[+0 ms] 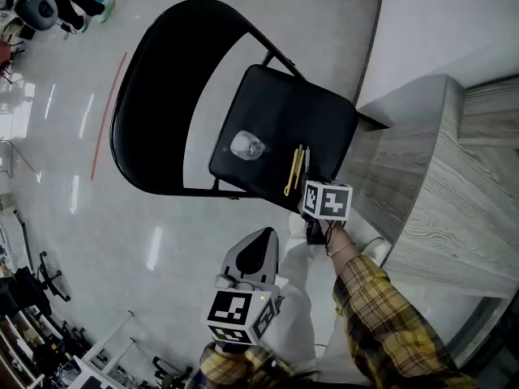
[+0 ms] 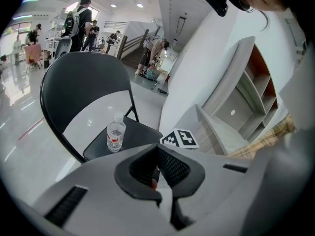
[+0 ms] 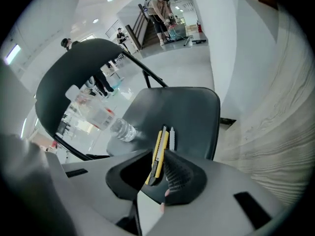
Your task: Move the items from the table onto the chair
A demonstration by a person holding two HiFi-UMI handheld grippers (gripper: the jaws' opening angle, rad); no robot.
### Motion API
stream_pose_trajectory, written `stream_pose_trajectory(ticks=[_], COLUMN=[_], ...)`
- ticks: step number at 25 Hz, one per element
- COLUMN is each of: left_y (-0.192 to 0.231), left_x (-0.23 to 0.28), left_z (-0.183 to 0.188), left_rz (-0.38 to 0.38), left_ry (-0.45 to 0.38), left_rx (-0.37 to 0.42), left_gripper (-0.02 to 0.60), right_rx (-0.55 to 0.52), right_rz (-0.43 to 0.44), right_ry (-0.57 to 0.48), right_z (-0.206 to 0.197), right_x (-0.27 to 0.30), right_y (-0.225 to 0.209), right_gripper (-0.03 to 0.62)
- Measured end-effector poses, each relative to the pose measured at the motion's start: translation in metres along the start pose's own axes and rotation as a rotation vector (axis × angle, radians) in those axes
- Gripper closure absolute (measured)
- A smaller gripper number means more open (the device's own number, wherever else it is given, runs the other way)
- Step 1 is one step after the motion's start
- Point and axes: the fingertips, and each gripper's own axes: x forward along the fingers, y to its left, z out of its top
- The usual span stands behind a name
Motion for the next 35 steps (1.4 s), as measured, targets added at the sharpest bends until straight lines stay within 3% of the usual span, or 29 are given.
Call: stream_pose_trajectory(ticks=[5, 9, 16, 20, 23, 27, 31, 35], left_y=[-0.025, -0.05, -0.102, -0.157, -0.204, -0.285, -0.379, -0.476], left_x=[0.008, -0.022, -0.074, -0.098, -0.108, -0.107, -0.091, -0.079], left_z=[0.043, 0.081, 0.149, 0.19, 0.21, 0.19, 0.167, 0.138], left_rz=[-0.035, -0.054, -0.051, -0.07, -0.114, -0.173, -0.289, -0.384], left_ry=[-0.102, -0.144, -0.245, -0.325, -0.364, -0.344, -0.314, -0.289], left_rx=[-0.014, 0.015, 0.132, 0.22, 0.284, 0.302, 0.361, 0.444], left_gripper=[0.578, 0.578, 0.578, 0.578, 0.578, 0.578, 0.578, 0.578], right_rx=[-0.085, -0.098, -0.153, -0.104, -0.072, -0.09, -0.128, -0.154], right_rz=[0.063, 0.137, 0.424, 0.571, 0.626, 0.64, 0.575, 0.449], right_ry=[-0.084, -0.152, -0.256, -0.34, -0.443, -0.536, -0.677, -0.814], right_z=[0.056, 0.087, 0.11, 0.111, 0.114, 0.1, 0.097, 0.083], right_x=[-0.067, -0.145, -0.292, -0.375, -0.432, -0.512, -0.591, -0.665], right_y=[0.028, 0.064, 0.137, 0.142, 0.124, 0.069, -0.006, -0.097], right_gripper=[0.526, 0.527, 0.53, 0.544, 0.566, 0.576, 0.576, 0.576])
